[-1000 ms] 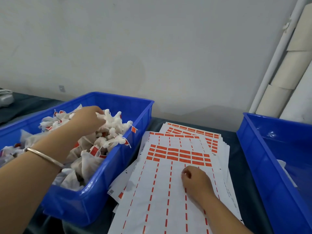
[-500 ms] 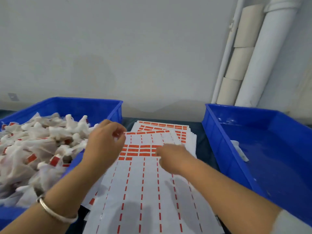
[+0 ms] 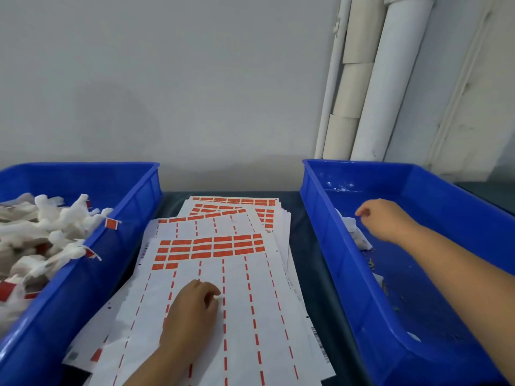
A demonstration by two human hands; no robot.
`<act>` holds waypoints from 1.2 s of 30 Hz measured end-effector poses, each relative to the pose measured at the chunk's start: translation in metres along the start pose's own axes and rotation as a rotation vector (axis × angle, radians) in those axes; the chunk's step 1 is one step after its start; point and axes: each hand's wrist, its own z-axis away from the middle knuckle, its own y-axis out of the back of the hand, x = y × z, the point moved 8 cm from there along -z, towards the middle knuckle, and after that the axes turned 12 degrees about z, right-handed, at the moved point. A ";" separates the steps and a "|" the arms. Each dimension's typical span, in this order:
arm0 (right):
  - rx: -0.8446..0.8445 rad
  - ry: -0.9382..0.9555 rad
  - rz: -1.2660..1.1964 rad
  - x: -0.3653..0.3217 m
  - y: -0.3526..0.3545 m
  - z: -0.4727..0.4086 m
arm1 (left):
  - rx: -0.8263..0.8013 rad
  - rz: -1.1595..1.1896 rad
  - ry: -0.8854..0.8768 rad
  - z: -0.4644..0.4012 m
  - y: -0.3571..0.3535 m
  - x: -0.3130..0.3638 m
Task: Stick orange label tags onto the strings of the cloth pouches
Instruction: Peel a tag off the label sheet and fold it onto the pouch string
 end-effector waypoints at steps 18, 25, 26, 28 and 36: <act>0.095 -0.129 0.130 0.023 -0.037 -0.049 | 0.011 -0.114 0.024 0.004 -0.004 0.001; 0.429 -0.145 -0.316 0.026 0.018 -0.040 | -0.006 -0.117 0.011 0.002 -0.002 0.003; 0.446 -0.130 -0.349 0.021 0.026 -0.038 | -0.007 -0.115 0.011 0.002 -0.001 0.003; 0.465 -0.085 -0.399 0.005 0.041 -0.033 | -0.017 -0.108 0.023 0.001 -0.001 0.002; 0.460 0.153 -0.641 -0.102 0.074 -0.008 | -0.087 0.227 0.294 -0.026 0.005 -0.005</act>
